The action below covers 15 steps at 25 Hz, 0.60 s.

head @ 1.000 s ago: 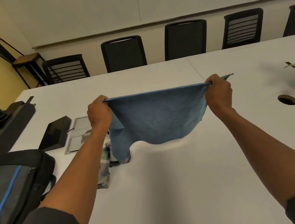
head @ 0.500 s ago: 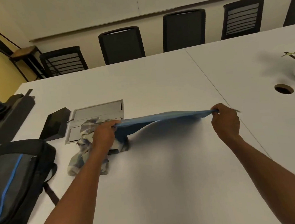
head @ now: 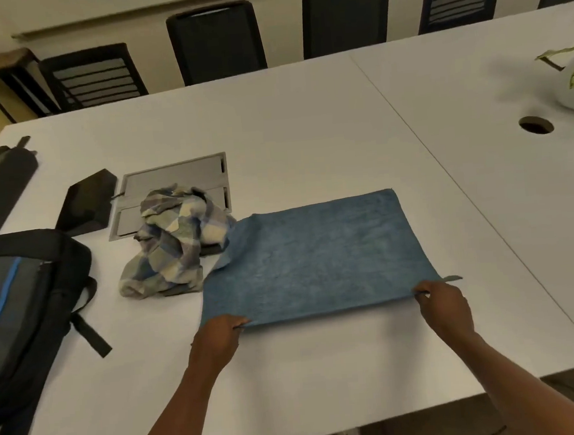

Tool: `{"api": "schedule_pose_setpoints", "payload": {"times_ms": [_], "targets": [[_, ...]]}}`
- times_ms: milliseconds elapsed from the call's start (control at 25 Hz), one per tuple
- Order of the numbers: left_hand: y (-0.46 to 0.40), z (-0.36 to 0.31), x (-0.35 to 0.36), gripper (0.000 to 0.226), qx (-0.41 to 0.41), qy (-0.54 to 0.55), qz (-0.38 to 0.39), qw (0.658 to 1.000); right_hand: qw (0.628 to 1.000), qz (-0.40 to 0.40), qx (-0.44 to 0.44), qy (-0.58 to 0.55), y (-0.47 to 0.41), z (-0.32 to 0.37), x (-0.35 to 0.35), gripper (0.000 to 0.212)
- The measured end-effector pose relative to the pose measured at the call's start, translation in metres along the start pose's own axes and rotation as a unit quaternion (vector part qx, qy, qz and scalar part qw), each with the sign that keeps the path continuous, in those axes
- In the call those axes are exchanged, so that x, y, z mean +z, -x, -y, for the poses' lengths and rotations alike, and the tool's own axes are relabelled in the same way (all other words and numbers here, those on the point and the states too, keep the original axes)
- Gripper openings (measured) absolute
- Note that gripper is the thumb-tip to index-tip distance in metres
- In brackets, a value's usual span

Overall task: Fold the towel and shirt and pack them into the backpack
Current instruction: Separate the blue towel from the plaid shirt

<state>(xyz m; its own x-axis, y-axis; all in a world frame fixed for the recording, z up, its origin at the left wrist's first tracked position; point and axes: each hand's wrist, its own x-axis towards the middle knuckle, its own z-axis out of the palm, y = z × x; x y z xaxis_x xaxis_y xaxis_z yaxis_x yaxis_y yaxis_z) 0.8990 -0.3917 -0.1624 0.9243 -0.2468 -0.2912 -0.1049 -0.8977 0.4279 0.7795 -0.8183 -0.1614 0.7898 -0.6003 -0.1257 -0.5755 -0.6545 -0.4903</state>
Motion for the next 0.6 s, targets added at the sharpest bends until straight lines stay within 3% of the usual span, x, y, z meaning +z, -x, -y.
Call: {"api": "schedule_pose_setpoints", "payload": {"times_ms": [240,600], "targets": [[0.074,0.035,0.063,0.029,0.016,-0.008,-0.001,1.000,0.999,0.023,-0.009,0.032,0.063,-0.047,0.033,0.017],[0.140,0.043,0.090,0.025,0.043,-0.031,-0.023,0.998,0.992,0.053,-0.054,0.097,0.106,-0.086,0.033,0.030]]}}
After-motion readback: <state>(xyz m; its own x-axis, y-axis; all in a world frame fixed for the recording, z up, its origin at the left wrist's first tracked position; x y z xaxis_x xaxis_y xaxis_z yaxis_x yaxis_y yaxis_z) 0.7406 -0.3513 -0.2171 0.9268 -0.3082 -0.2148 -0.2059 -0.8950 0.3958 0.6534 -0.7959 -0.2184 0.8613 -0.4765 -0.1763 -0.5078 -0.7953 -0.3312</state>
